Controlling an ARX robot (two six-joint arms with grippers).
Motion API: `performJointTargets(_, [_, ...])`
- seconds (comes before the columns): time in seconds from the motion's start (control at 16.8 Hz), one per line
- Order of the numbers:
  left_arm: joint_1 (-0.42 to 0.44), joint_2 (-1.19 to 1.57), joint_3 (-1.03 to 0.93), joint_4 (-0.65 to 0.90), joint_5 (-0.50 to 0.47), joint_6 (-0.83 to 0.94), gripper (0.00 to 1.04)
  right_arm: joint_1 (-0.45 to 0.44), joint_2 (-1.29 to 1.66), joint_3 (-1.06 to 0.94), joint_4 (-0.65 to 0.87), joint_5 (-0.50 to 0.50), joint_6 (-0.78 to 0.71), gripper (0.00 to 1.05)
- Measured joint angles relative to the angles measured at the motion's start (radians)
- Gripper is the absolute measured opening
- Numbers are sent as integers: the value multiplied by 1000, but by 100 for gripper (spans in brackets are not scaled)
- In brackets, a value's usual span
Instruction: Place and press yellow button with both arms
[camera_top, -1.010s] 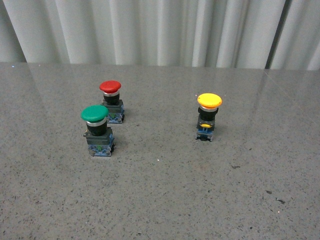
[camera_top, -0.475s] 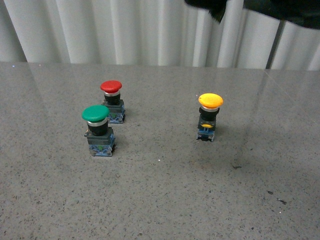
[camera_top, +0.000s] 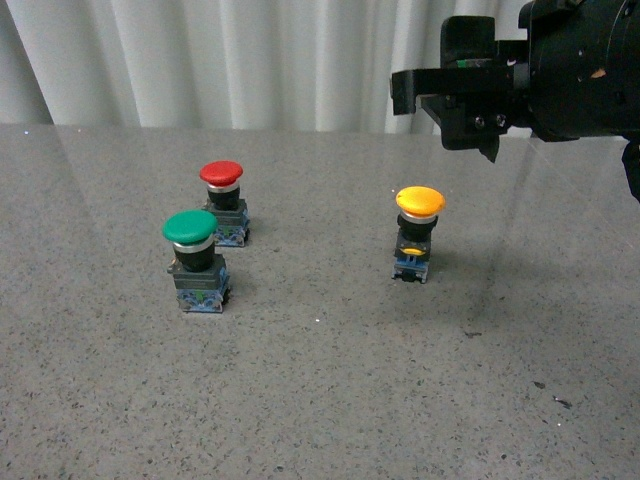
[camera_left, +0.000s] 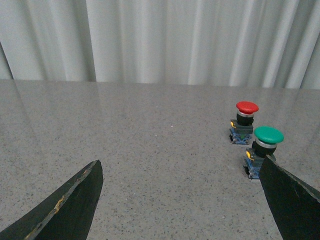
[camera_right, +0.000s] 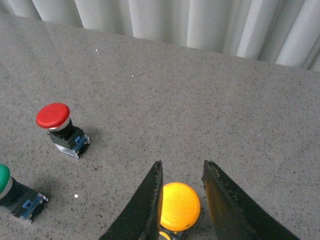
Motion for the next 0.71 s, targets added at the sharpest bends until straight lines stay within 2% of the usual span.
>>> performJointTargets(0.18, [0,0,0,0,0,0,98,21,30,2,-5,14,-29,1])
performJointTargets(0.71, [0,0,0,0,0,0,98,72,127,53,-35,56,-65,2])
